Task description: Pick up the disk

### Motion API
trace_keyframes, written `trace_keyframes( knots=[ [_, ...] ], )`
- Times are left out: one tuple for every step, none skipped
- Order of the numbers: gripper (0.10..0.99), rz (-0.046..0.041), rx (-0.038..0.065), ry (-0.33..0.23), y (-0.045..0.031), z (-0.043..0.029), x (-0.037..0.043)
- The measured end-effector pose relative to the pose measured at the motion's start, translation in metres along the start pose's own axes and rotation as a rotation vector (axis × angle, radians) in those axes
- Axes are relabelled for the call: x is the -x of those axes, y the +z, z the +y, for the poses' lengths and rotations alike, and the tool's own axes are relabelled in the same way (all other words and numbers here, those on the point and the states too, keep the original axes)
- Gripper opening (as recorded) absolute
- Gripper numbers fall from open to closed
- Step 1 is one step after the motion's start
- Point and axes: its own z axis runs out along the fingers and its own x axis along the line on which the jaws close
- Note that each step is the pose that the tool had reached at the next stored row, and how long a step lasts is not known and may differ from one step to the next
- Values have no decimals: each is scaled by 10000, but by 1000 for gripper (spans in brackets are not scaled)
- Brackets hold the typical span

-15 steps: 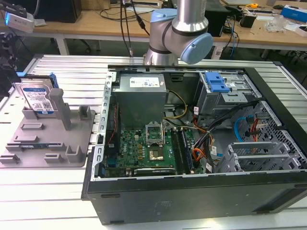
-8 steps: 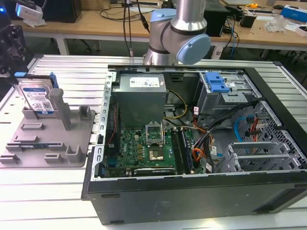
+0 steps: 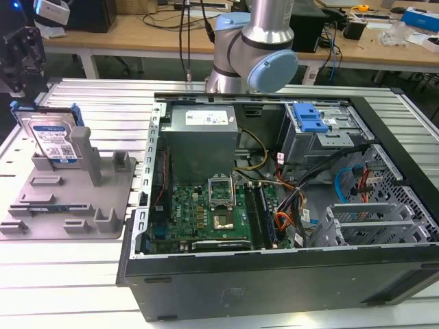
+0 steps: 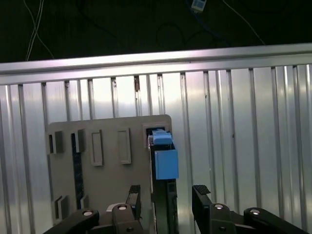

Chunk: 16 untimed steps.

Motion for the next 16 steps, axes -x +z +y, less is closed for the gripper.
trace_keyframes(
  knots=[
    [541, 0, -1, 1, 2, 23, -1],
    [541, 0, -1, -1, 6, 45, -3],
    [541, 0, 0, -3, 8, 66, -4],
    [541, 0, 0, -14, 18, 103, -7],
    [541, 0, 0, -22, 25, 120, -8],
    [541, 0, 0, -27, 32, 130, -9],
    [541, 0, -1, -32, 43, 145, -10],
    [541, 0, -2, -36, 54, 154, -11],
    [541, 1, 0, -43, 72, 164, -12],
    [541, 1, 0, -51, 97, 171, -12],
    [541, 0, 1, -62, 121, 175, -13],
    [541, 2, 12, -81, 155, 179, -13],
    [541, 2, 21, -91, 173, 181, -13],
    [541, 3, 28, -97, 184, 181, -13],
    [541, 4, 36, -105, 196, 182, -13],
    [541, 5, 53, -120, 217, 183, -13]
  ],
)
